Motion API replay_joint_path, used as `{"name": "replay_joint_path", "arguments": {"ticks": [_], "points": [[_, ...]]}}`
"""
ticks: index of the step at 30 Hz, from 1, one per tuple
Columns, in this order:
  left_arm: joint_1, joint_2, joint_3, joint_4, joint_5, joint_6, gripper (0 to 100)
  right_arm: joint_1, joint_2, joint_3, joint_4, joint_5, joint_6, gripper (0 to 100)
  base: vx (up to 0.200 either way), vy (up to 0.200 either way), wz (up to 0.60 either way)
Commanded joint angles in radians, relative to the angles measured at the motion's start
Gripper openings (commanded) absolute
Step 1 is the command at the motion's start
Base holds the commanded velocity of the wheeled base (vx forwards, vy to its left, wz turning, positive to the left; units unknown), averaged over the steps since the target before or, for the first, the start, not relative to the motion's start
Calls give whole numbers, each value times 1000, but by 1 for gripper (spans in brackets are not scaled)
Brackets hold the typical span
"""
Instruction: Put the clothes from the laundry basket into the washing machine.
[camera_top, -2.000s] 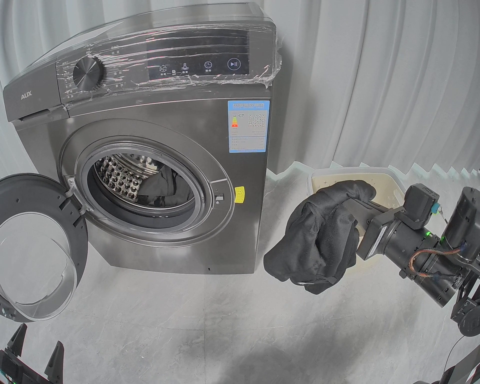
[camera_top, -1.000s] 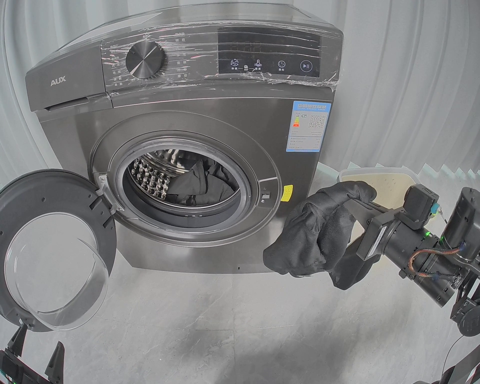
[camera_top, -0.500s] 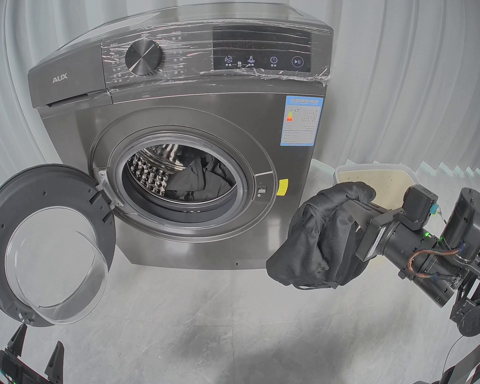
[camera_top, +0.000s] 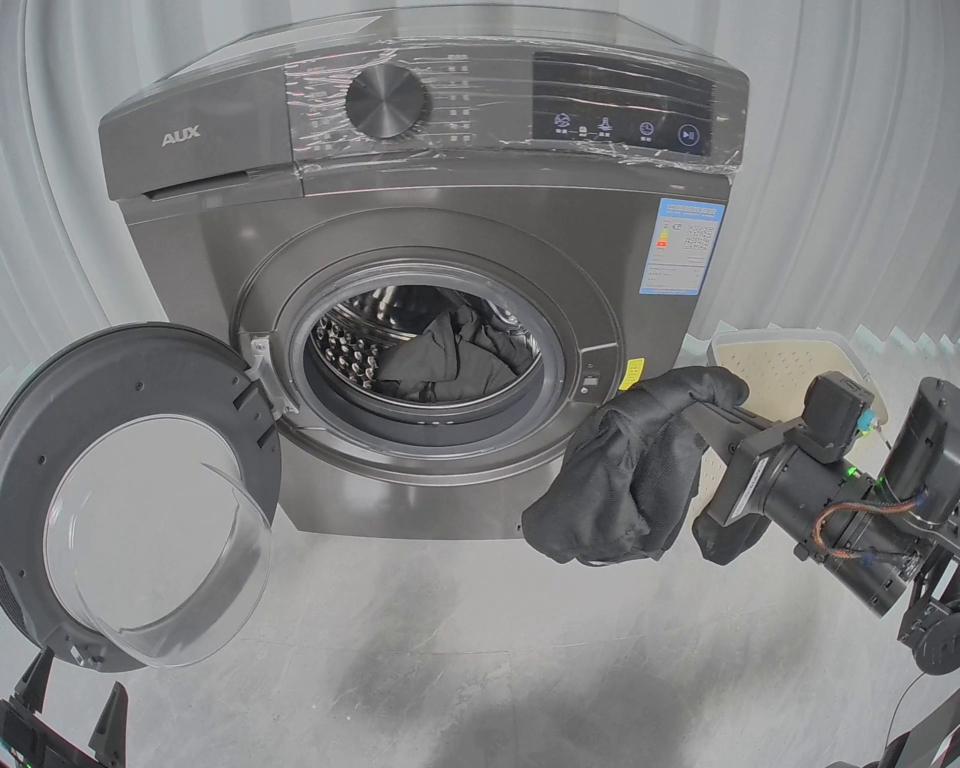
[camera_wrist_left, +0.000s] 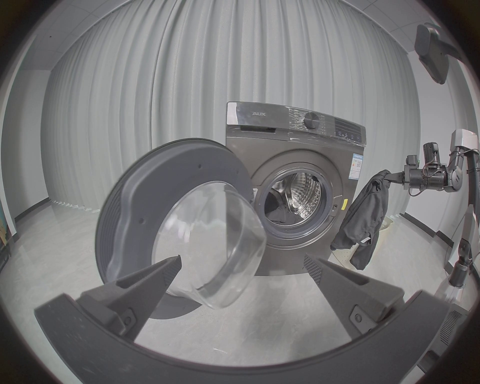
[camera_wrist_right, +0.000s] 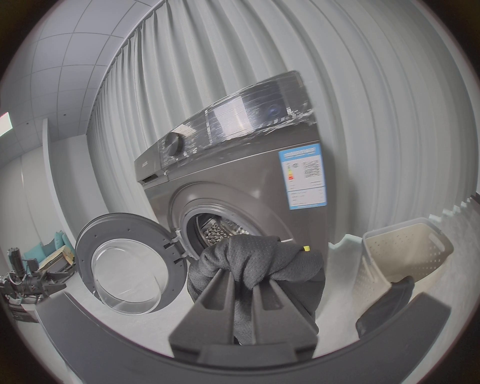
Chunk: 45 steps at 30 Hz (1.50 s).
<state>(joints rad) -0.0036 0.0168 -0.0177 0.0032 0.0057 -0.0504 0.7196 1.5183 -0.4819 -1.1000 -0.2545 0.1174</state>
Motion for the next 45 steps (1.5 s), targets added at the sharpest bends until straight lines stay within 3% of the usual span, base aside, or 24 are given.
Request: {"name": "replay_joint_path", "arguments": {"ticks": [1,8,11,19,29,36,38,42,45], "points": [[1,-17,15,0,0,0,100,1,8,5,0,0,1,0,0,0,0],[2,-17,16,-2,-3,20,100,37,5,-12,0,1,-1,0,0,0,0],[2,-17,18,-2,-6,44,100,54,10,-23,3,1,-4,0,0,0,0],[4,-17,18,-2,-9,49,100,115,19,-46,12,1,-2,0,0,0,0],[4,-17,18,-2,-12,40,100,132,91,-78,-1,4,11,0,0,0,0],[5,-17,18,-9,-41,64,100,152,109,-106,-1,4,36,0,0,0,0],[7,-17,-10,-37,-43,46,100,155,111,-107,-1,4,36,0,0,0,0],[5,72,-192,-71,-107,43,100,158,114,-124,-1,3,36,0,0,0,0],[2,164,-203,-72,-216,46,100,159,131,-133,-3,3,36,0,0,0,0]]}}
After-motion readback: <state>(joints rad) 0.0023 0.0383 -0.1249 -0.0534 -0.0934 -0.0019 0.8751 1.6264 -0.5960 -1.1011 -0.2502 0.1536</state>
